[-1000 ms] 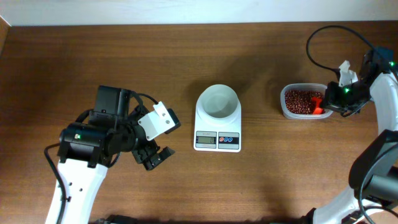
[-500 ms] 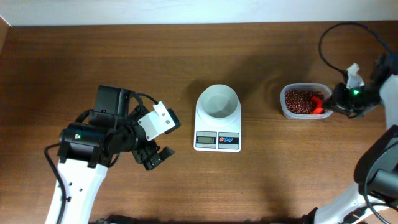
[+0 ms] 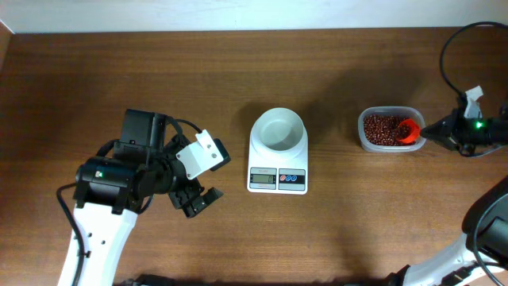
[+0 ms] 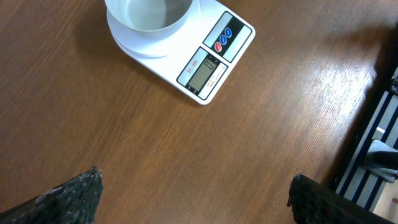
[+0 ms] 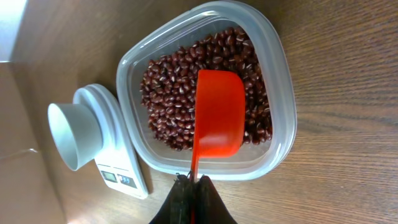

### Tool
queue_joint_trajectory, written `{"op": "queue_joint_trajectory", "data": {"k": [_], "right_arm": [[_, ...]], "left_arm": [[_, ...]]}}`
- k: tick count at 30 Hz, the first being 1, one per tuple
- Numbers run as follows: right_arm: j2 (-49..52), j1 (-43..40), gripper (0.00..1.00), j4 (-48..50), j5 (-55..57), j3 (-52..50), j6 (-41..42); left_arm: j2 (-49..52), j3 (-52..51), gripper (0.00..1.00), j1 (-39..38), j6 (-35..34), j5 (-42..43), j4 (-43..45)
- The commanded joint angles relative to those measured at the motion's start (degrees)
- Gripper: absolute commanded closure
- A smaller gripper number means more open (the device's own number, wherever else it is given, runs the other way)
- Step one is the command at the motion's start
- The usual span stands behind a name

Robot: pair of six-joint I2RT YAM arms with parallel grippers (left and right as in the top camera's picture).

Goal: Scoop and weigh 50g on scale
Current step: 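Drag the scoop through the beans to fill it with right gripper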

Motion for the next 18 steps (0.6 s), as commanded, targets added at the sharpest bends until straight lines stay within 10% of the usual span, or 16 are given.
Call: {"op": "queue_joint_trajectory", "data": {"k": [1,18], "right_arm": [[0.4,-1.5,0.96,-0.9,-4.8,0.4,-2.4],[0.4,-4.5,0.96,-4.7,-11.2,0.4,-3.8]], "left_arm": [[-0.2,-0.3,0.01,-0.2,-0.7,0.2,-0.1],[-0.2,-0.3,0.01,-0.2,-0.7,0.2,-0.1]]}}
